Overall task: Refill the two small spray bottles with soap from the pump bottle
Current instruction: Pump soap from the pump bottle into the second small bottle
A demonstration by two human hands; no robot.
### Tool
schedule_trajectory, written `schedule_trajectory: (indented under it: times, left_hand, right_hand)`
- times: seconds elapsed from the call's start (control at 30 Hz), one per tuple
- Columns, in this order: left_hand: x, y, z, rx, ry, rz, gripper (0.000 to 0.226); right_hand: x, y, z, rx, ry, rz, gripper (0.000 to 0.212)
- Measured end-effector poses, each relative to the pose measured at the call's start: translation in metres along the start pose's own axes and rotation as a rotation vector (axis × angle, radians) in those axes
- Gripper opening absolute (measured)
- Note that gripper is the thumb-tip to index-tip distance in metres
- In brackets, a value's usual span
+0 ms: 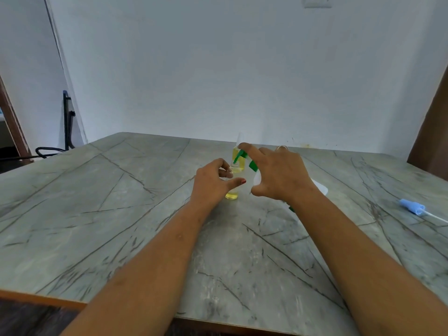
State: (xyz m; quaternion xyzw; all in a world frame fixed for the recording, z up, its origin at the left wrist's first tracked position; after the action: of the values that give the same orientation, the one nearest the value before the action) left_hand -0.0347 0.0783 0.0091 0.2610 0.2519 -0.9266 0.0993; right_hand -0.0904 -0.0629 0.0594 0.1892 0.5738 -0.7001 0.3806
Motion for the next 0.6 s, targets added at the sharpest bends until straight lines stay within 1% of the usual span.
schedule_trajectory:
  times: [0.47,0.6]
  left_hand:
    - [-0.0024,0.0030,-0.0020,-0.016,-0.027,-0.004,0.039]
    - [-0.0028,0.0020,-0.0026,-0.010,-0.017,-0.003,0.039]
  right_hand:
    - [-0.0027,0.0009,-0.0037,-0.020,-0.008,0.003,0.081]
    - [-0.0033,0.0021,-0.0060,0.007,-0.022,0.011,0.082]
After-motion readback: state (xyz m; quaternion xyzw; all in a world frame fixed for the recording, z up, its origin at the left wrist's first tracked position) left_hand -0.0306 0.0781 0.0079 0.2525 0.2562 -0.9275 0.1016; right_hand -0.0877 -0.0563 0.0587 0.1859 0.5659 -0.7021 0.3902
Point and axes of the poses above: each hand's wrist, its own x-axis away from the middle knuckle, its own y-axis out of the palm, z = x × y, the point moved 4 cm from there along -x, towards the middle knuckle, and after that the axes turned 7 degrees about z, right-handed, at the moved point
